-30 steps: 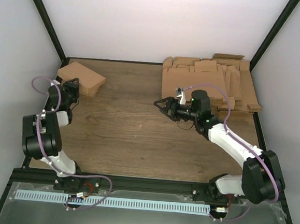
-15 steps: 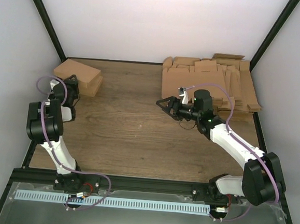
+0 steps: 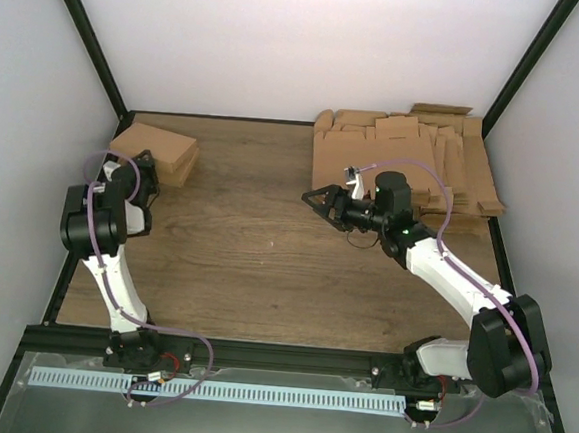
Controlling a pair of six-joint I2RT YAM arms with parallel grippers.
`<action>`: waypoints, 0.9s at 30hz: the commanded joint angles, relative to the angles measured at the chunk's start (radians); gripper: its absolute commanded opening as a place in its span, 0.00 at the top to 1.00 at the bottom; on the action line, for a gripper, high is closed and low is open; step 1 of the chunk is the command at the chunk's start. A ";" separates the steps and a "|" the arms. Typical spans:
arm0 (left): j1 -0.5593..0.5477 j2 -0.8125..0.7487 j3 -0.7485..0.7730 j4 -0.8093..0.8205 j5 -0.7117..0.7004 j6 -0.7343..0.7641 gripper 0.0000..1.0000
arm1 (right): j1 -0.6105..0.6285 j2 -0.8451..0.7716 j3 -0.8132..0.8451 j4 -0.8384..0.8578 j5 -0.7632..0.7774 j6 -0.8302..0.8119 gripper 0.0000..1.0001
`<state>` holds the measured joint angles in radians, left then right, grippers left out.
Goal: Fold the paper box
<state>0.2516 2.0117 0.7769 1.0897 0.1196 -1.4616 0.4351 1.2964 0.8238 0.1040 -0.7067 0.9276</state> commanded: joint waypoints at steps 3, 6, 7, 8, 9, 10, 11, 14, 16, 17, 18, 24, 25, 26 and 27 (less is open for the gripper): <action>-0.005 0.051 0.050 0.085 0.000 -0.028 0.65 | -0.013 0.003 0.041 0.002 -0.013 -0.013 0.23; -0.005 0.062 0.046 0.091 -0.003 -0.029 0.65 | -0.014 0.007 0.040 0.005 -0.017 -0.013 0.23; -0.005 0.062 0.046 0.084 -0.004 -0.026 0.65 | -0.014 0.007 0.040 0.006 -0.018 -0.012 0.23; -0.007 0.063 0.048 0.075 -0.004 -0.024 0.65 | -0.015 0.005 0.038 0.006 -0.017 -0.012 0.23; -0.007 0.066 0.048 0.071 -0.005 -0.023 0.65 | -0.014 0.004 0.036 0.008 -0.017 -0.012 0.23; -0.008 0.070 0.046 0.073 -0.005 -0.026 0.65 | -0.014 0.003 0.034 0.009 -0.017 -0.012 0.23; -0.006 0.074 0.044 0.078 -0.006 -0.031 0.65 | -0.015 0.000 0.032 0.010 -0.016 -0.010 0.23; -0.008 0.076 0.035 0.075 -0.018 -0.034 0.63 | -0.016 -0.003 0.028 0.009 -0.017 -0.009 0.23; -0.008 0.070 0.032 0.049 -0.020 -0.030 0.60 | -0.016 -0.005 0.025 0.008 -0.017 -0.010 0.23; -0.009 0.065 0.032 0.034 -0.020 -0.028 0.57 | -0.016 -0.006 0.024 0.008 -0.016 -0.009 0.23; -0.010 0.059 0.030 0.018 -0.021 -0.027 0.54 | -0.016 -0.007 0.022 0.011 -0.016 -0.007 0.23; -0.010 0.028 0.022 -0.064 -0.038 -0.010 0.39 | -0.018 -0.014 0.017 0.013 -0.014 -0.005 0.23; -0.010 0.018 0.019 -0.084 -0.038 -0.010 0.36 | -0.018 -0.013 0.016 0.013 -0.014 -0.004 0.23; -0.010 0.007 0.017 -0.110 -0.040 -0.013 0.32 | -0.018 -0.013 0.017 0.015 -0.015 -0.003 0.23; -0.009 -0.007 0.013 -0.140 -0.043 -0.015 0.28 | -0.017 -0.013 0.016 0.014 -0.016 -0.001 0.23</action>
<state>0.2459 2.0602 0.8066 1.0328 0.1028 -1.4799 0.4263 1.2984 0.8238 0.1047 -0.7136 0.9283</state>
